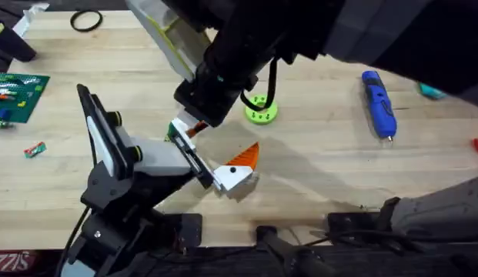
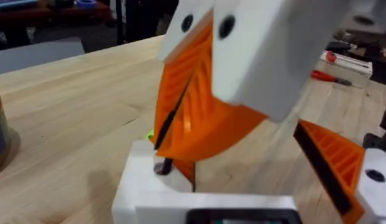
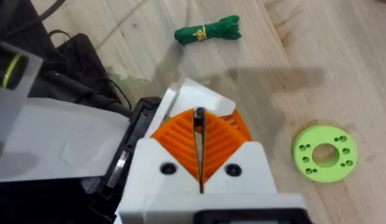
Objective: Pick up the gripper from the table and insert it into the empty holder that is missing its gripper. Then pick up a screw, insert it into the mounting hole, and use the screwdriver to tighten it. Finally, clean up the table by picking up the vegetable and placing it into the bucket.
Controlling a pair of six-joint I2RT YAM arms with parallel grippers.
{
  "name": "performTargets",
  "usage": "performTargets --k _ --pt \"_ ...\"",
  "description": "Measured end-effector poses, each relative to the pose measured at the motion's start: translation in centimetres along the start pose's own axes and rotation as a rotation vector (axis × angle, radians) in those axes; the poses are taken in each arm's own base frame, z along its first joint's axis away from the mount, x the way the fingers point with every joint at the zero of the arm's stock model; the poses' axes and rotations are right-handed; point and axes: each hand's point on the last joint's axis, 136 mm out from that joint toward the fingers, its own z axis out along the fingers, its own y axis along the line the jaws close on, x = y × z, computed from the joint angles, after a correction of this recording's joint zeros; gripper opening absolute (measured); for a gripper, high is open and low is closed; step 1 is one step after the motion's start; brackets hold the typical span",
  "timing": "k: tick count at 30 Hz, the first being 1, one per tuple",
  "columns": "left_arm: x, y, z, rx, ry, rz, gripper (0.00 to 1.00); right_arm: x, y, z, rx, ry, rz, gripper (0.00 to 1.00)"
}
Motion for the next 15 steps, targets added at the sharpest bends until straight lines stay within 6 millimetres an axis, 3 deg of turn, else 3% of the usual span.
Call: performTargets --k 7,15 --pt "0.1 0.3 0.0 -0.014 0.006 -0.020 0.985 0.1 -0.3 1.3 0.000 0.025 0.005 0.005" --pt "0.1 0.3 0.0 -0.018 0.005 -0.026 0.985 0.1 -0.3 1.3 0.005 0.025 0.003 0.005"
